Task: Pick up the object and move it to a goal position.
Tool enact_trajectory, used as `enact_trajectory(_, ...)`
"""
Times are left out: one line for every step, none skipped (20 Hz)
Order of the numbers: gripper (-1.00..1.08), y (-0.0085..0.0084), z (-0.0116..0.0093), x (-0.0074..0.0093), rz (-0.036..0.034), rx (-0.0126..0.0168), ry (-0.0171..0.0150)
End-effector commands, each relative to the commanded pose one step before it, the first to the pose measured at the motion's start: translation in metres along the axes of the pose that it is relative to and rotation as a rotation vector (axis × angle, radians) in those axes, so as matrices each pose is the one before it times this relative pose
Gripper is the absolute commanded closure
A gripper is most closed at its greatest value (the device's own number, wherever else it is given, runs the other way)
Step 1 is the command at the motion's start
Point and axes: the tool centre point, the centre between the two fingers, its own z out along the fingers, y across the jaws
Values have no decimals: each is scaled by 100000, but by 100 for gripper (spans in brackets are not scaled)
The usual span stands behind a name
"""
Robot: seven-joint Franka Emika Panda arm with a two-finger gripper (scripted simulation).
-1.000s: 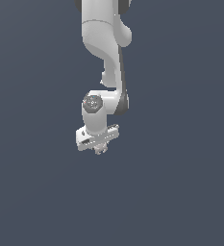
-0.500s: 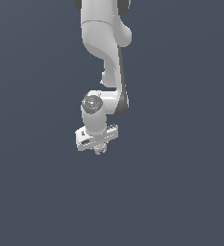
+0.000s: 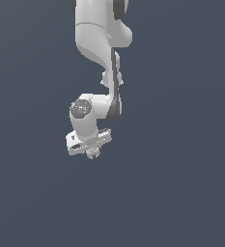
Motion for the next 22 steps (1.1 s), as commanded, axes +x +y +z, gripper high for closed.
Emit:
enact_trajectory(108,1683,-36,103,45,-26,12)
enact_trajectory(108,725,-10,60,0,0,0)
enact_trajectory(108,751,-10,64,0,0,0)
enact_trajectory(108,757,27,82,-34,47,-37)
enact_trajectory(108,794,-11,71,0,0,0)
enact_trajectory(108,805,-11,74,0,0,0)
enact_trajectory(108,785,-11,74,0,0,0)
enact_trajectory(108,760,-10,74,0,0,0)
enact_trajectory(108,736,-10,74,0,0,0)
enact_trajectory(108,713,-9,74,0,0,0)
enact_trajectory(108,690,-9,74,0,0,0)
enact_trajectory(108,668,-9,74,0,0,0)
enact_trajectory(108,634,24,83,-18,30,-34)
enact_trajectory(108,596,-7,71,0,0,0)
enact_trajectory(108,546,-7,67,0,0,0)
enact_trajectory(108,500,-6,64,0,0,0)
enact_trajectory(108,456,-5,60,0,0,0)
enact_trajectory(108,415,-5,57,0,0,0)
enact_trajectory(108,376,-4,53,0,0,0)
enact_trajectory(108,339,-4,50,0,0,0)
enact_trajectory(108,304,-3,47,0,0,0)
enact_trajectory(108,271,-3,43,0,0,0)
